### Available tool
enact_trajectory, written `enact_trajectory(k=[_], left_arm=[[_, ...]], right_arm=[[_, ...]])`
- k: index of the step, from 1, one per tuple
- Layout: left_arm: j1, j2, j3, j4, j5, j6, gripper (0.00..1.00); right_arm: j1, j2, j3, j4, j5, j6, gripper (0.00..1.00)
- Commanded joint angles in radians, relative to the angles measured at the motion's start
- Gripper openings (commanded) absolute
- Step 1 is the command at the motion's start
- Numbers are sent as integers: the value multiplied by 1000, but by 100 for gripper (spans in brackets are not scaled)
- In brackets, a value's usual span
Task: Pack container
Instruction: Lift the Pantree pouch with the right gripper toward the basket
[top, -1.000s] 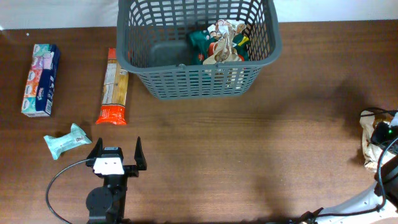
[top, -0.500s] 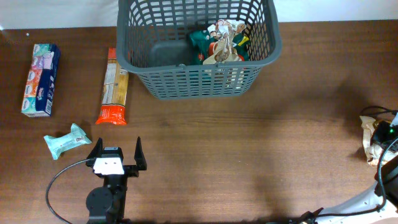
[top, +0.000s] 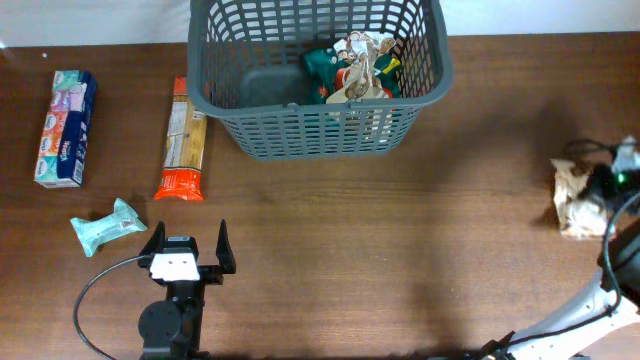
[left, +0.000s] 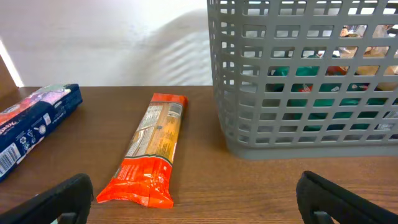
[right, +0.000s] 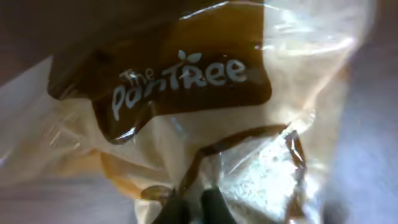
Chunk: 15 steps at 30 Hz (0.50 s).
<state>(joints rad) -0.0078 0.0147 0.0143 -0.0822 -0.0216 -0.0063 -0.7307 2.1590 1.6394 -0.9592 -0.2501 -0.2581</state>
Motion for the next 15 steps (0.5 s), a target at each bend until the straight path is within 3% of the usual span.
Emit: enact_trajectory(k=[1, 15], left_arm=[[2, -10, -5, -1, 11, 15, 99], [2, -10, -5, -1, 11, 15, 99]], right_arm=[[57, -10, 175, -44, -58, 10, 4], [204, -13, 719, -235, -140, 32, 4]])
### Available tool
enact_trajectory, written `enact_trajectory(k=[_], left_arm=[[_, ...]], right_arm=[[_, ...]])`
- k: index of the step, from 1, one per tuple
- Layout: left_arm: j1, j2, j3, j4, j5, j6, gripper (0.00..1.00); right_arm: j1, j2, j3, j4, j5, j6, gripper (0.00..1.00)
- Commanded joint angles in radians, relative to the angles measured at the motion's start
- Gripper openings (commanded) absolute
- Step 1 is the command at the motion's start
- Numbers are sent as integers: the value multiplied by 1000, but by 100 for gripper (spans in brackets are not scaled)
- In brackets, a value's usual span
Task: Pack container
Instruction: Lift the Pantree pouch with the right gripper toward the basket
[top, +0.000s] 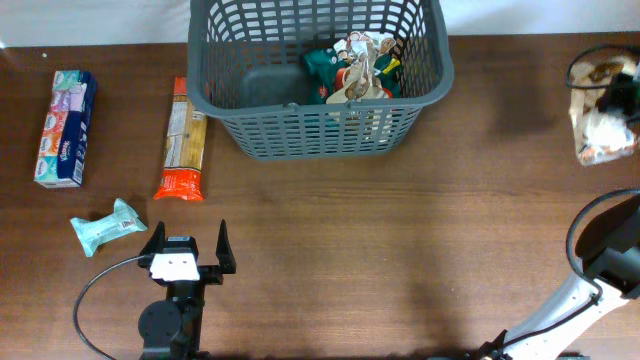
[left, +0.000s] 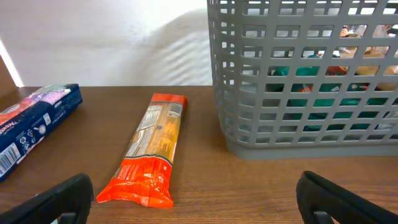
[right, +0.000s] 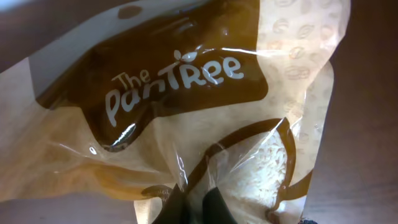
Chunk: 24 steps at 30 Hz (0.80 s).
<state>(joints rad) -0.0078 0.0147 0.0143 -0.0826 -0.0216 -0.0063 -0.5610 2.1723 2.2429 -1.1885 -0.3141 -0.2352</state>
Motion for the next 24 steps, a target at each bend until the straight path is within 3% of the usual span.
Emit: enact_trajectory(k=[1, 13, 24], left_arm=[[2, -10, -5, -1, 11, 15, 99], [2, -10, -5, -1, 11, 15, 99], [2, -10, -5, -1, 11, 15, 99]], right_arm=[[47, -29, 161, -10, -97, 9, 4], [299, -29, 630, -12, -173, 58, 4], [659, -27, 684, 64, -172, 35, 4]])
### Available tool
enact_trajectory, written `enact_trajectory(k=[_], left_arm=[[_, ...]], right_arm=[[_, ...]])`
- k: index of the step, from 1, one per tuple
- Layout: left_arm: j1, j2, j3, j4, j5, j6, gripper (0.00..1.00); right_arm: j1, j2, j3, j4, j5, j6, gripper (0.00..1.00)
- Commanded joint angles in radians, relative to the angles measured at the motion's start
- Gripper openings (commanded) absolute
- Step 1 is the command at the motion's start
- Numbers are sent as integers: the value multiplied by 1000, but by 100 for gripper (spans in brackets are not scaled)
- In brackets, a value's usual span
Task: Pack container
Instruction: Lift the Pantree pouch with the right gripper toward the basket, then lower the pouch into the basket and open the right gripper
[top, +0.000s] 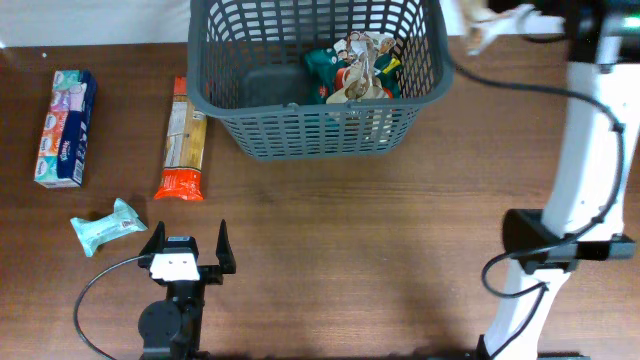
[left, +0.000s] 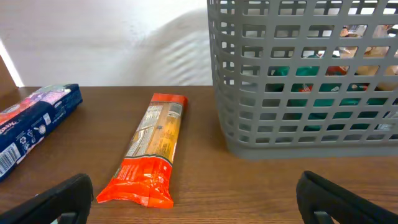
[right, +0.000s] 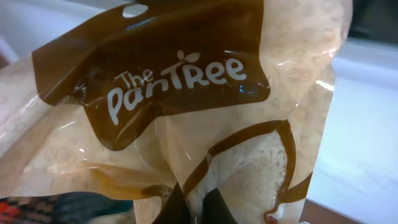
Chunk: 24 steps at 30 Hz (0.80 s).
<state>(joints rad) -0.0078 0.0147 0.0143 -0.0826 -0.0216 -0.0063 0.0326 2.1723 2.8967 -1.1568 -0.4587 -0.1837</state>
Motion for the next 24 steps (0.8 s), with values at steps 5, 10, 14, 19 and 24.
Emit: enact_trajectory(k=[5, 10, 14, 19, 24], left_arm=[[2, -10, -5, -1, 11, 15, 99], [2, -10, -5, -1, 11, 15, 99], [2, -10, -5, -1, 11, 15, 99], [2, -10, -5, -1, 11, 15, 99], [2, -10, -5, -1, 11, 15, 99]], right_arm=[[185, -21, 1, 54, -27, -25, 3], [249, -19, -132, 72, -2, -29, 4], [256, -19, -294, 137, 48, -29, 3], [245, -18, -495, 260, 52, -29, 4], [240, -18, -636, 325, 52, -28, 4]])
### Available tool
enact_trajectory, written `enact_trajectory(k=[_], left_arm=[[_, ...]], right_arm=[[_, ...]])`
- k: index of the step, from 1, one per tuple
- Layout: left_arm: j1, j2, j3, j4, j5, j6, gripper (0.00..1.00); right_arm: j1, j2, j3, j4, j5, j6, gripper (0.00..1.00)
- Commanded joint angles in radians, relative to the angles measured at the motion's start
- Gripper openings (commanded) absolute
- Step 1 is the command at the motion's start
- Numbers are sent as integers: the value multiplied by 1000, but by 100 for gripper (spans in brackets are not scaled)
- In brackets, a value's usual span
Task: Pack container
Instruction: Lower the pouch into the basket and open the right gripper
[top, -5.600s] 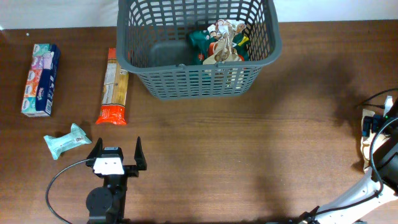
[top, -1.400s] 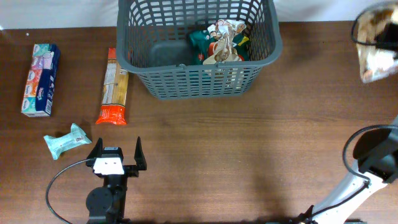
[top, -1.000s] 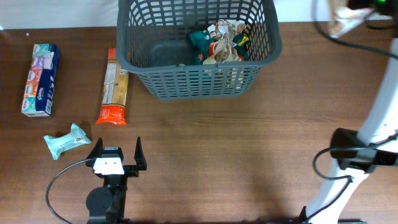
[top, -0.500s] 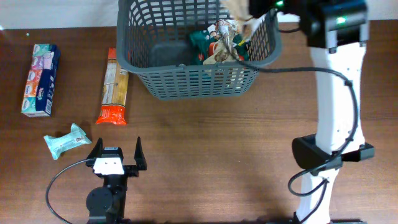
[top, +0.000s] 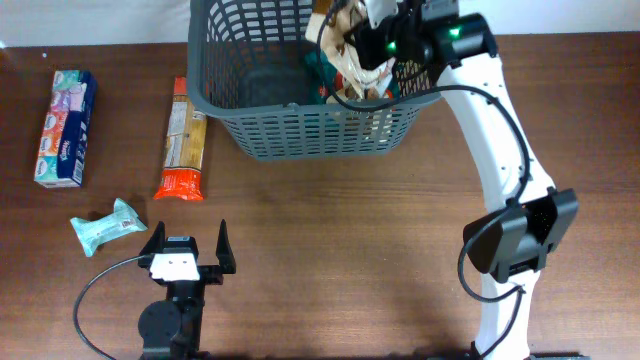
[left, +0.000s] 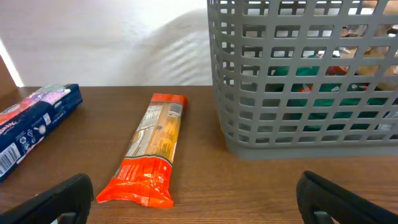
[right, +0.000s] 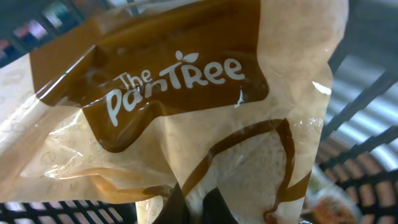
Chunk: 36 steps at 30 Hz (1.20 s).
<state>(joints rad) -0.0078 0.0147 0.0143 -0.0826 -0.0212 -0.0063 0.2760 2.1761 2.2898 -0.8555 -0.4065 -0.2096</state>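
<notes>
A clear-and-brown "The PanTree" rice bag (right: 186, 106) fills the right wrist view, and my right gripper (right: 194, 202) is shut on its lower part. From overhead the bag (top: 345, 42) hangs over the right half of the grey basket (top: 300, 135), with the right gripper (top: 388, 38) beside it. Green and patterned packets (top: 325, 68) lie inside the basket. My left gripper (top: 186, 250) rests open near the table's front left, holding nothing. It (left: 196, 208) faces the basket (left: 298, 81).
Left of the basket lie an orange pasta packet (top: 182, 140), a blue tissue box (top: 66, 128) and a pale green wipes packet (top: 108, 225). The pasta packet (left: 149, 149) and the blue box (left: 31, 130) lie ahead of the left gripper.
My right gripper, still shut on the rice bag, has moved left from beyond the basket's back right corner to over the inside of the basket. The left arm has not moved.
The right gripper was shut on the rice bag at the table's right edge. Then it held the bag farther back at the right, then near the basket's back right corner, and now over the basket. The left gripper stayed open in place.
</notes>
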Motion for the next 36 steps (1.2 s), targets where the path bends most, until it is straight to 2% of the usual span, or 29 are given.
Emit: enact_trajectory(k=[1, 11, 12, 13, 14, 16, 17, 18, 21, 25, 30, 36], left_arm=[[2, -10, -5, -1, 11, 15, 99], [2, -10, -5, -1, 11, 15, 99], [2, -10, -5, -1, 11, 15, 99], [2, -10, -5, -1, 11, 15, 99], [2, -10, -5, -1, 11, 15, 99], [2, -10, -5, -1, 11, 15, 99], [2, -10, -5, -1, 11, 15, 99], [2, -10, -5, -1, 11, 15, 99], [2, -10, -5, -1, 11, 15, 99], [2, -10, -5, -1, 11, 15, 99], [2, -10, -5, -1, 11, 15, 99], [2, -10, -5, -1, 11, 15, 99]], right_arm=[[-3, -22, -46, 24, 0, -2, 4], [-3, -21, -166, 18, 26, -2, 4], [-3, -21, -169, 18, 26, -2, 8], [-3, -21, -169, 19, 26, -2, 23], [-3, -21, -169, 22, 26, -2, 50], [-3, -21, -168, 31, 26, -2, 62], [-4, -21, -164, 34, 26, -2, 70], [-5, -21, -162, 38, 26, -2, 82], [-9, -21, -135, 44, 26, -2, 96], [-15, -21, -53, 39, 26, -1, 99], [-39, -21, 176, -3, 64, 10, 99], [-92, -21, 528, -127, 322, 9, 99]])
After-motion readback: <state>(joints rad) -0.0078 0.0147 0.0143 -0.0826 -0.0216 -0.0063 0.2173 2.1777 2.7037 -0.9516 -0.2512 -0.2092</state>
